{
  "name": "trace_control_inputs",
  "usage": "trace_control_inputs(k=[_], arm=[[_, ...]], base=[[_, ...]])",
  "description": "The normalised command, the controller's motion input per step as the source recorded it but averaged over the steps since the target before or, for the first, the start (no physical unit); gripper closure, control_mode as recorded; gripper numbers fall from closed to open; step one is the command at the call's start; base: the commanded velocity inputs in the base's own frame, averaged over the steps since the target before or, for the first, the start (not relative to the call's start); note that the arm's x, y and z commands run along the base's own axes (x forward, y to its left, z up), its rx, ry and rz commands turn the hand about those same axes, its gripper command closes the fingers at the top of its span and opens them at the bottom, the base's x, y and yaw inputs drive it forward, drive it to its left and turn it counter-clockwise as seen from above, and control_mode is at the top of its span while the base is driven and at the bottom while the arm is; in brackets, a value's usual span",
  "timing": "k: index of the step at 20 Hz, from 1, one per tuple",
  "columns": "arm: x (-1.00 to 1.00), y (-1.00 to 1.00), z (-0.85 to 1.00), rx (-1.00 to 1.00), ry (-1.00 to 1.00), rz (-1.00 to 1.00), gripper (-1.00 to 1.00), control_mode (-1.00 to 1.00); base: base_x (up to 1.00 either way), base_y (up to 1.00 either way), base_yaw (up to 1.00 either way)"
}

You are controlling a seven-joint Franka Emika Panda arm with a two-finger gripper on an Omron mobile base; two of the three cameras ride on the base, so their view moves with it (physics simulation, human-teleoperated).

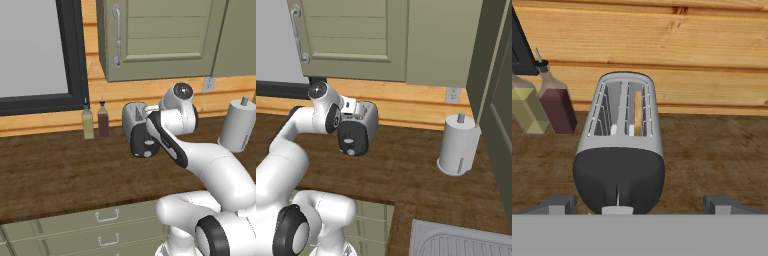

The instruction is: Start the toaster. Once the lever pops up, take the bread to the plate on the dining counter.

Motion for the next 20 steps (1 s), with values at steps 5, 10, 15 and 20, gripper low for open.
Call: trace_control_inputs(k=[5,10,15,20], arm=[[0.00,0.00,0.00,0.00,0.00,0.00,-1.00,-1.00],[0.00,0.00,0.00,0.00,0.00,0.00,-1.00,-1.00],[0.00,0.00,0.00,0.00,0.00,0.00,-1.00,-1.00],[0.00,0.00,0.00,0.00,0.00,0.00,-1.00,-1.00]], base=[[0.00,0.00,0.00],[0.00,0.00,0.00],[0.00,0.00,0.00],[0.00,0.00,0.00]])
